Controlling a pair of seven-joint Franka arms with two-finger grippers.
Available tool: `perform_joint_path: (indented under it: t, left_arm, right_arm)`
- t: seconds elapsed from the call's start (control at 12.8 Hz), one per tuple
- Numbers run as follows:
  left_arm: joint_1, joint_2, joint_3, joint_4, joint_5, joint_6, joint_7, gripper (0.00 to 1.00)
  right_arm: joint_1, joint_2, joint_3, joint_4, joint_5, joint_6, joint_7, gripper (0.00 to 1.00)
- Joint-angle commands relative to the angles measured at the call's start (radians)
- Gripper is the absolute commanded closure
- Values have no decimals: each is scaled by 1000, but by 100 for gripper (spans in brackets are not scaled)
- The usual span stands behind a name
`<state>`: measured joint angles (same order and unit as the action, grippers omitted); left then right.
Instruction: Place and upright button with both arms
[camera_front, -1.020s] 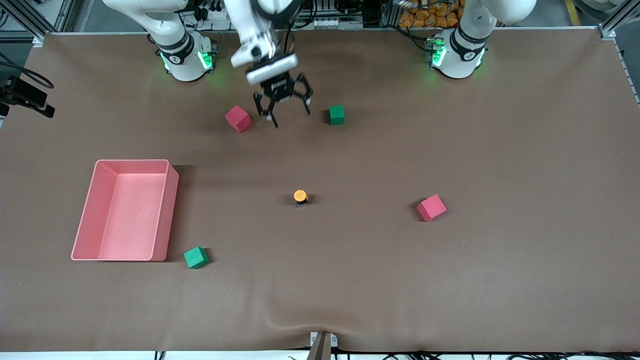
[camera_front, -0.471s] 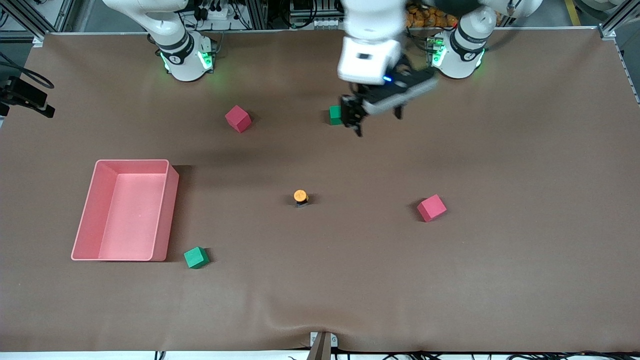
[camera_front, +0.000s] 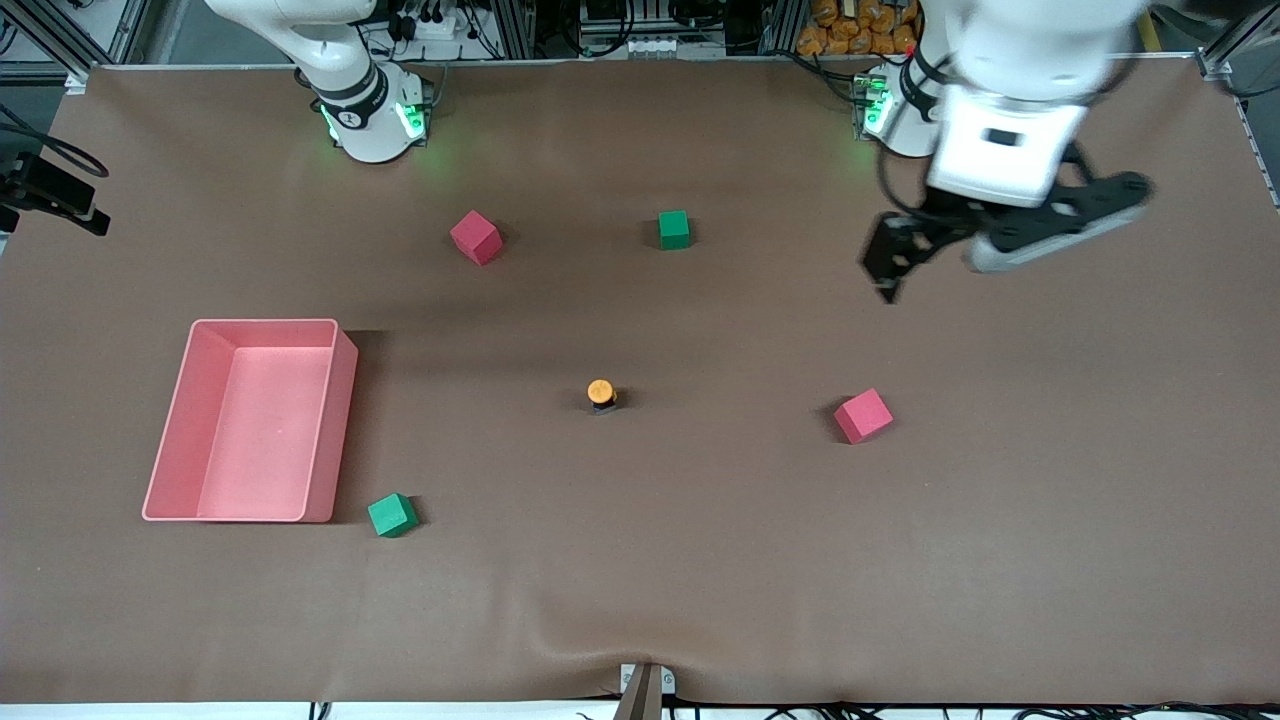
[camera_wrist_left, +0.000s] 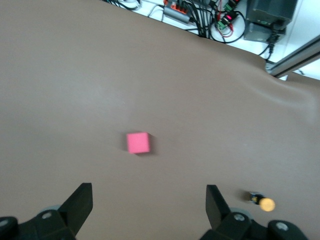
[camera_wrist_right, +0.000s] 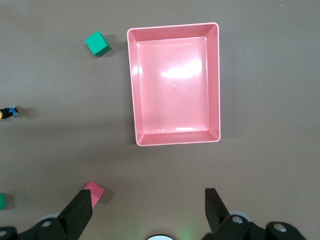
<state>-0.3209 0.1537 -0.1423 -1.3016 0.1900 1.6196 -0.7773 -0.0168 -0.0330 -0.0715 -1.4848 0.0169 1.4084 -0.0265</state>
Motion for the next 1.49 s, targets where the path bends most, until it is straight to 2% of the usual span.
perform_joint_path:
  t: [0.0, 0.16, 0.39, 0.55, 0.94, 1.1, 1.41]
  left_arm:
    - [94, -51, -13, -31, -20, -17, 165, 0]
    - [178, -72, -13, -31, -23, -44, 296, 0]
    - [353, -89, -13, -31, -101, -47, 603, 0]
    - [420, -94, -13, -34, -133, -63, 694, 0]
    - [451, -99, -11, -44, -133, -127, 720, 0]
    - [447, -126, -3, -85, -133, -129, 734, 0]
    - [320, -230, 122, -247, -132, -95, 733, 0]
  right_arm:
    - [5, 5, -1, 14, 2, -8, 13, 0]
    - [5, 4, -1, 14, 2, -8, 13, 0]
    - [5, 4, -1, 14, 2, -6, 14, 0]
    - [5, 4, -1, 14, 2, -6, 14, 0]
    - [5, 4, -1, 14, 2, -5, 13, 0]
    - [5, 4, -1, 14, 2, -5, 13, 0]
    - [5, 4, -1, 14, 2, -5, 13, 0]
